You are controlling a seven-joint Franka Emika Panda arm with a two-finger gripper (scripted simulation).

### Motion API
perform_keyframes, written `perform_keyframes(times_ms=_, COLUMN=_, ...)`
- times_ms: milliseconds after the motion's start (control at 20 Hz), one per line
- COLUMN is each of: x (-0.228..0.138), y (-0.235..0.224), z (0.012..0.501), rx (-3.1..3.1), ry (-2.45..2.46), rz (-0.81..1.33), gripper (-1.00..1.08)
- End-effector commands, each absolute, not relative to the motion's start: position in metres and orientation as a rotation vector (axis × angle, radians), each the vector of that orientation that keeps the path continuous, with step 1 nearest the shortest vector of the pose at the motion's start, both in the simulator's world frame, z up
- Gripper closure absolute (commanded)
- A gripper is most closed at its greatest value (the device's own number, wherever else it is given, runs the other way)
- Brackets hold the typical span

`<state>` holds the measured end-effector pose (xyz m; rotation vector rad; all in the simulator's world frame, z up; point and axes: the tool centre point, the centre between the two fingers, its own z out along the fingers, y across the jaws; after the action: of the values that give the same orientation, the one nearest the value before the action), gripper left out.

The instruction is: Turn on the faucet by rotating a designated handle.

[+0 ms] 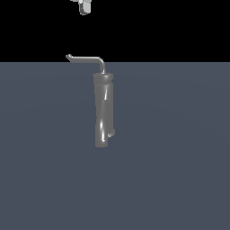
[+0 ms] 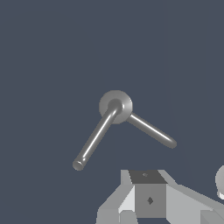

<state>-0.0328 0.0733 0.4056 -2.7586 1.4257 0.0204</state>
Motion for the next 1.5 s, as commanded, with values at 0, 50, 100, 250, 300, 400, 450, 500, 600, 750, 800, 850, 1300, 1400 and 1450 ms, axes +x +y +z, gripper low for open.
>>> perform_keyframes(times_ms=0, x=-0.023, y=0.079, z=0.396, rx=-2.717, ry=1.508, rz=0.023, gripper=1.08)
perform_keyframes(times_ms=50, x=-0.019, y=0.081, z=0.393, rx=-2.700, ry=1.540, rz=0.024, gripper=1.08)
perform_keyframes(times_ms=100, x=-0.015, y=0.084, z=0.389, rx=-2.683, ry=1.572, rz=0.024, gripper=1.08)
perform_keyframes(times_ms=250, x=-0.004, y=0.091, z=0.377, rx=-2.630, ry=1.666, rz=0.025, gripper=1.08)
perform_keyframes(times_ms=300, x=0.000, y=0.093, z=0.373, rx=-2.612, ry=1.697, rz=0.025, gripper=1.08)
perform_keyframes(times_ms=400, x=0.007, y=0.098, z=0.364, rx=-2.574, ry=1.759, rz=0.025, gripper=1.08)
perform_keyframes(times_ms=450, x=0.010, y=0.100, z=0.360, rx=-2.555, ry=1.789, rz=0.024, gripper=1.08)
perform_keyframes(times_ms=500, x=0.014, y=0.103, z=0.356, rx=-2.536, ry=1.819, rz=0.024, gripper=1.08)
perform_keyframes(times_ms=600, x=0.021, y=0.108, z=0.347, rx=-2.496, ry=1.879, rz=0.022, gripper=1.08)
perform_keyframes(times_ms=750, x=0.030, y=0.115, z=0.335, rx=-2.438, ry=1.961, rz=0.018, gripper=1.08)
perform_keyframes(times_ms=800, x=0.032, y=0.117, z=0.331, rx=-2.420, ry=1.985, rz=0.016, gripper=1.08)
perform_keyframes(times_ms=850, x=0.035, y=0.119, z=0.327, rx=-2.403, ry=2.008, rz=0.015, gripper=1.08)
perform_keyframes(times_ms=1300, x=0.049, y=0.131, z=0.304, rx=-2.297, ry=2.141, rz=0.003, gripper=1.08)
perform_keyframes(times_ms=1400, x=0.050, y=0.132, z=0.302, rx=-2.285, ry=2.155, rz=0.001, gripper=1.08)
perform_keyframes(times_ms=1450, x=0.051, y=0.133, z=0.301, rx=-2.281, ry=2.160, rz=0.001, gripper=1.08)
